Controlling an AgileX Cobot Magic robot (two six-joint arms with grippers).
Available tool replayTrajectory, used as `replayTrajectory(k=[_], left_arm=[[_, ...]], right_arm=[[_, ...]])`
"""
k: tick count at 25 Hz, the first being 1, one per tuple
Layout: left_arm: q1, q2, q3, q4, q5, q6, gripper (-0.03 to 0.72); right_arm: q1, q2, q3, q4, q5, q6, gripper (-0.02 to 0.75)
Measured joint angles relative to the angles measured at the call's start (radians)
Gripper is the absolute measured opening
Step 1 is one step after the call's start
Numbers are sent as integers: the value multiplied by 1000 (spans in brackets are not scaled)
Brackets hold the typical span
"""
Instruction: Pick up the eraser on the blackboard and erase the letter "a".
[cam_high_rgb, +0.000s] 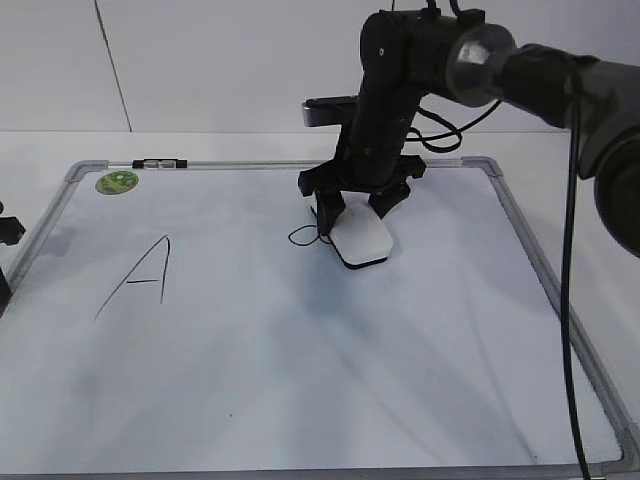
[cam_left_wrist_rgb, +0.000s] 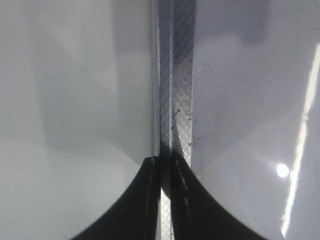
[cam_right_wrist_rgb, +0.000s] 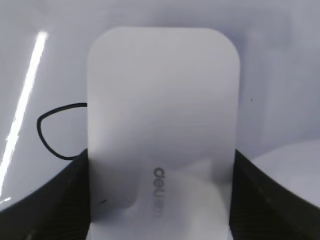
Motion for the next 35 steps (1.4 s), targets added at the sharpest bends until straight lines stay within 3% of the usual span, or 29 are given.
replayTrajectory(k=[5,16,23,35], left_arm=[[0,0,0,0,0,0,20],[2,0,0,0,0,0,22],[2,0,0,2,0,0,25],[2,0,0,0,-7,0,29]], right_arm=[[36,1,-1,-46,0,-11,540],[191,11,-9,-14,-10,-87,540],[184,11,-11,-101,-10,12,540],[9,11,-12,-110,-12,40,540]])
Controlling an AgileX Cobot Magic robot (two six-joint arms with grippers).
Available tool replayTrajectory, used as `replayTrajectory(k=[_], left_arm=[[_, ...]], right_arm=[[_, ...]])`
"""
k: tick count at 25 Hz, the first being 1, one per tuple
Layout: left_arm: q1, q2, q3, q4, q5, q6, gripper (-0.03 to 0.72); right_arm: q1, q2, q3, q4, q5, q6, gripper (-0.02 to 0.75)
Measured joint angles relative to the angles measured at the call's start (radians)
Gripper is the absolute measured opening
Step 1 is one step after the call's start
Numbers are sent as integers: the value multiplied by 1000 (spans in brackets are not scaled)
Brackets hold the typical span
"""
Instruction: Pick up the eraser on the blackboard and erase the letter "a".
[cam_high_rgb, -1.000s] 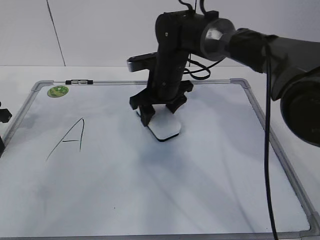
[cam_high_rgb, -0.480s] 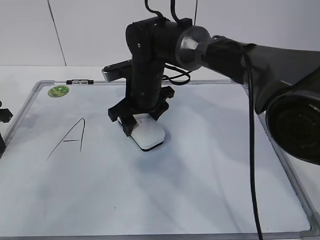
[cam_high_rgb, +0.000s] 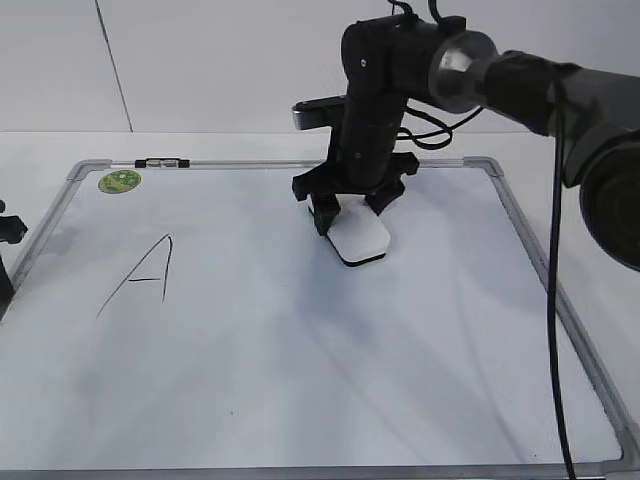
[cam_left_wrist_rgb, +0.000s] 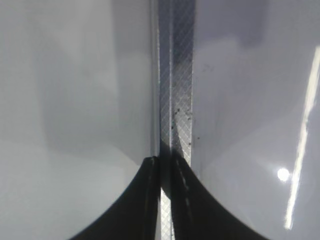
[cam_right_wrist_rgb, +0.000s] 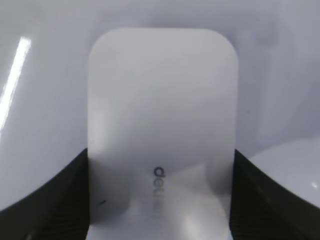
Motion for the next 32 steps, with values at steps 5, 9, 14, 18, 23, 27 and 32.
replayTrajectory(k=[5,9,14,18,23,27,32], left_arm=[[0,0,0,0,-2,0,29],[0,0,0,0,-2,0,29],[0,0,0,2,6,0,32],[0,0,0,2,6,0,33],[0,0,0,2,6,0,34],[0,0,0,2,6,0,34],[0,0,0,2,6,0,37]], right_arm=[[-12,0,-2,47,0,-16,540],[4,0,-2,78,0,-54,540],[92,-2,0,87,-2,-89,540],[175,-2,0,157,-2,-112,540],[198,-22,16,179,2,-122,540],[199,-91,24,119,19,-121,539],[199,-219,34,73,19,-115,539]])
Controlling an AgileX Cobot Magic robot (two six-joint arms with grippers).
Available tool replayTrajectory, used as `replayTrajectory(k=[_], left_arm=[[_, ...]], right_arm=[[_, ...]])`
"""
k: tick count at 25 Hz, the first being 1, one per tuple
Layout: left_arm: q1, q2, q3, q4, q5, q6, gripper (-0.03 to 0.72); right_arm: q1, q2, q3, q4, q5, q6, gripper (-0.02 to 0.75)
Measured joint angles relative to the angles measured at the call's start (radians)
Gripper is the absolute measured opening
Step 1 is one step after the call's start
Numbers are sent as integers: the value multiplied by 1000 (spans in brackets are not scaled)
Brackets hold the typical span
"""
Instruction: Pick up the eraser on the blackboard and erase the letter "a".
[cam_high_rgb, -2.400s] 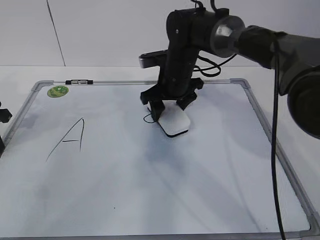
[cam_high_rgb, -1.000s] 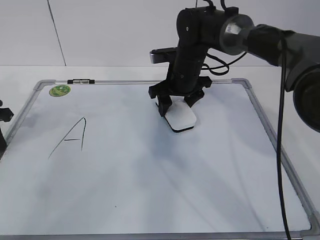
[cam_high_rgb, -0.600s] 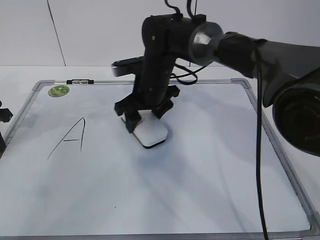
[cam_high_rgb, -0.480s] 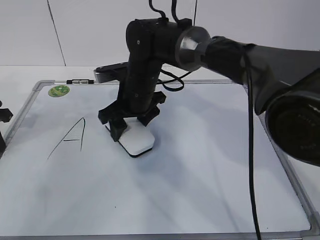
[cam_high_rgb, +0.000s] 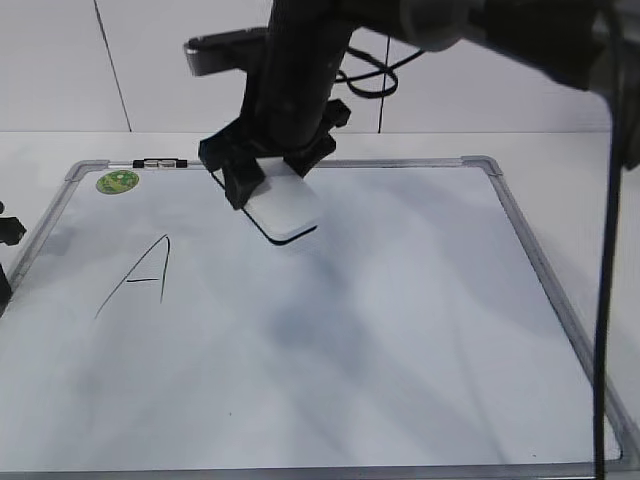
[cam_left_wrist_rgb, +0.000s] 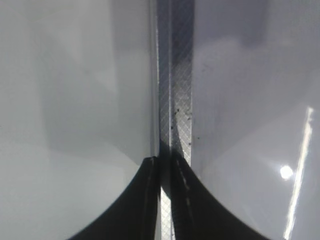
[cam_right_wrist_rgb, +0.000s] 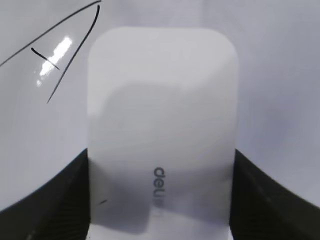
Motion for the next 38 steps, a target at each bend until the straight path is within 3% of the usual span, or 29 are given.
replayTrajectory(k=[8,19,22,32,38], left_arm=[[0,0,0,0,0,0,38],[0,0,0,0,0,0,38],[0,0,0,0,1,0,38],[0,0,0,0,2,0,38],[0,0,0,0,2,0,38]], right_arm=[[-43,-143,284,-110,3,51,539],[-339,-287,623,-132,-21,146,539],[-384,-313,693,-136,-63,179,539],[-410,-320,779,-136,-235,321,539],[-448,-309,779,-140,-255,328,539]])
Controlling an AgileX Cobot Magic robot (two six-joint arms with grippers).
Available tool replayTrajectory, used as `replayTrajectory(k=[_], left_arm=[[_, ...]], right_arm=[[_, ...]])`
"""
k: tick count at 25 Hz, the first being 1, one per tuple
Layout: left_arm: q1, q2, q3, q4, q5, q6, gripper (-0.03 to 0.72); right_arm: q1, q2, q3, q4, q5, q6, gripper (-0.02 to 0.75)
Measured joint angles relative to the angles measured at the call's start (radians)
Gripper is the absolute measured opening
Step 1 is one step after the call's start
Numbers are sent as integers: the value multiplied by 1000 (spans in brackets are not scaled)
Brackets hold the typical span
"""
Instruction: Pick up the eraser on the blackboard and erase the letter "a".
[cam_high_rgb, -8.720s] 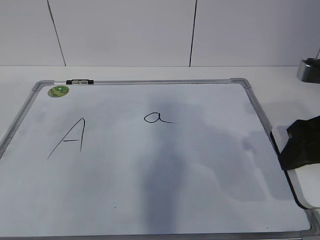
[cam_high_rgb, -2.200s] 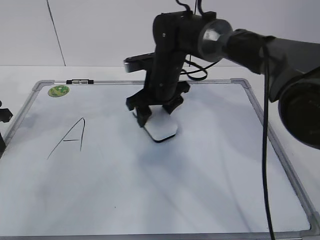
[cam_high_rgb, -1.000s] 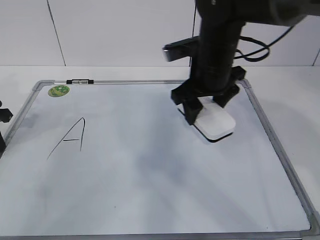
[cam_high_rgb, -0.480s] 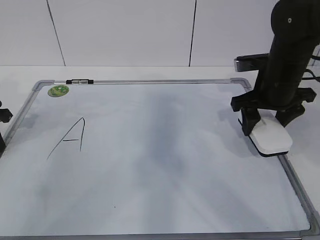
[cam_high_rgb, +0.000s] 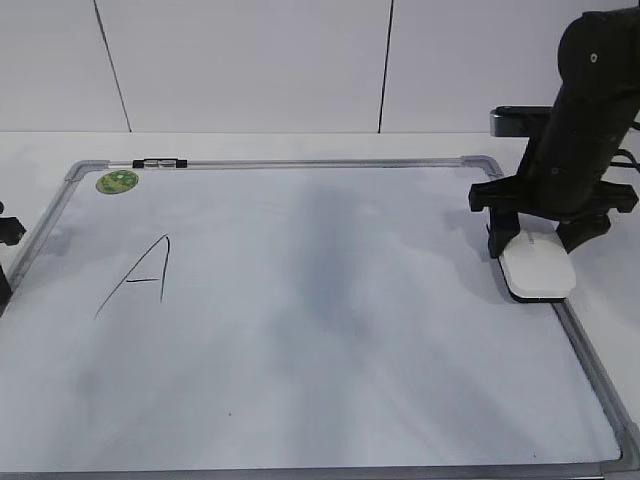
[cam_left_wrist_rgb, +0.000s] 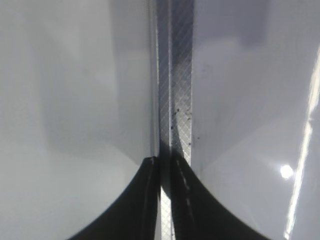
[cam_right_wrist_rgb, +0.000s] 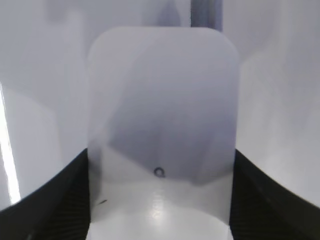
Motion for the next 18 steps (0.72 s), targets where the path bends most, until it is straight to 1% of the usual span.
replayTrajectory(k=[6,18], left_arm=[[0,0,0,0,0,0,38],[0,0,0,0,0,0,38]], right_arm=[[-4,21,0,-4,-27,-15,539],[-5,68,0,-25,-31,-19,539]])
